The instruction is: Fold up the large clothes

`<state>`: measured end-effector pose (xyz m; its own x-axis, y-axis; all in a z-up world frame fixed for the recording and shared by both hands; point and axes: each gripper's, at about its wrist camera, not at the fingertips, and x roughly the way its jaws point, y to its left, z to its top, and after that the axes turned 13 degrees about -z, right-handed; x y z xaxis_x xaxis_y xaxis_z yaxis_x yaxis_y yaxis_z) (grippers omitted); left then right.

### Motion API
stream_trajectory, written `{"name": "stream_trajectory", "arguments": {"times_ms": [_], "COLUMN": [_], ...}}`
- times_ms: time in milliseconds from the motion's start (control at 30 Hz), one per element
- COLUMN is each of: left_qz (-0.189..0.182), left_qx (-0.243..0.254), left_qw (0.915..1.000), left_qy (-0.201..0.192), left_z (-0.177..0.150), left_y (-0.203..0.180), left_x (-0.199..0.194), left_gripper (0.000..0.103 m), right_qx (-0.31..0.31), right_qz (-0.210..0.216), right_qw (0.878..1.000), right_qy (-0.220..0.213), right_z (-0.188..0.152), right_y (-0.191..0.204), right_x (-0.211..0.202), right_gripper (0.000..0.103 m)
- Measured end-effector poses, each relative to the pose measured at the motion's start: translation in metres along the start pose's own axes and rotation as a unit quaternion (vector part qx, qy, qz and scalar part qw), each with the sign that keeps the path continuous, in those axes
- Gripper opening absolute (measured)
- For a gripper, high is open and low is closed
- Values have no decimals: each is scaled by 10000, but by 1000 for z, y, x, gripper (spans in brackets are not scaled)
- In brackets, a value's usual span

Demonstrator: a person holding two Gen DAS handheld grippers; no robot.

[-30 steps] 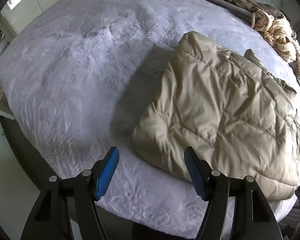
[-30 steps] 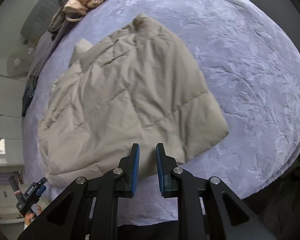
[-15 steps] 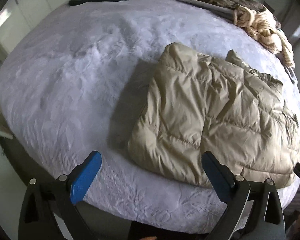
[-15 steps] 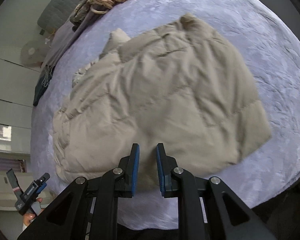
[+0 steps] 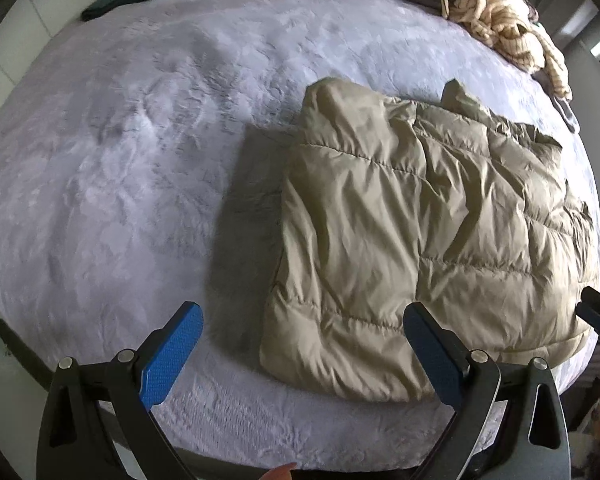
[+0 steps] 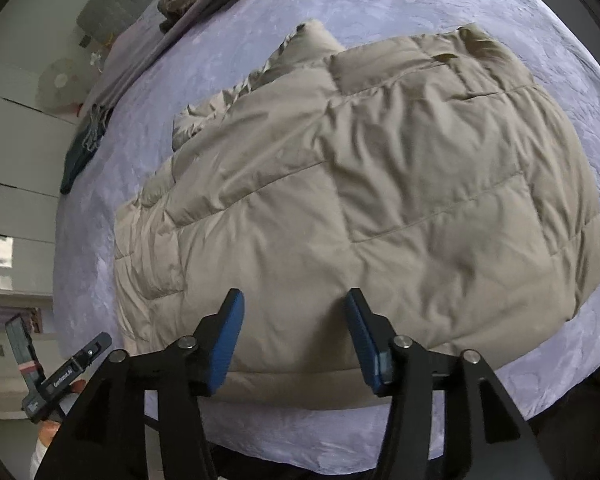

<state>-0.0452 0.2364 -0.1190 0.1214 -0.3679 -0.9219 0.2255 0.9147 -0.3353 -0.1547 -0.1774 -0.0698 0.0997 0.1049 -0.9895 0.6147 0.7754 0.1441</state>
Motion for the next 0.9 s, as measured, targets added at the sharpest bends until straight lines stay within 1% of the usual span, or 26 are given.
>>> {"name": "stream_trajectory", "arguments": {"times_ms": [133,200,233,400,433,467,567,667,733,900], "left_qz": [-87,-141,-159,-263,-275,-269,-120,-83,-164,-527], "left_qx": [71,75,84,139,143,139,130,149,144,39], "left_qw": [9998,9997,9996,9991,9990,9989,9992,9993,9990,9969], "left_qy": [141,186,205,307,323,349,352,343,400,588], "left_z": [6,9,10,13,14,15,18,21,24,29], "left_y": [-1,0,0,1,1,2,4,8,11,18], "left_x": [12,16,17,25,26,28,31,34,37,45], "left_gripper": [101,101,101,101,101,101,101,101,101,101], "right_qx": [-31,-70,-88,-225,-255,-283,-353,-381,-363,-319], "right_qz": [-26,-14,27,193,200,208,220,169,126,92], "right_qw": [9999,9998,9998,9994,9994,9993,9991,9986,9985,9983], "right_qy": [146,165,152,154,134,117,128,335,384,472], "right_z": [0,1,1,2,2,2,3,5,5,6], "right_y": [13,20,24,43,47,51,63,70,73,73], "right_x": [6,8,8,13,14,15,21,31,35,43], "right_gripper": [60,71,86,90,99,103,103,103,103,103]}}
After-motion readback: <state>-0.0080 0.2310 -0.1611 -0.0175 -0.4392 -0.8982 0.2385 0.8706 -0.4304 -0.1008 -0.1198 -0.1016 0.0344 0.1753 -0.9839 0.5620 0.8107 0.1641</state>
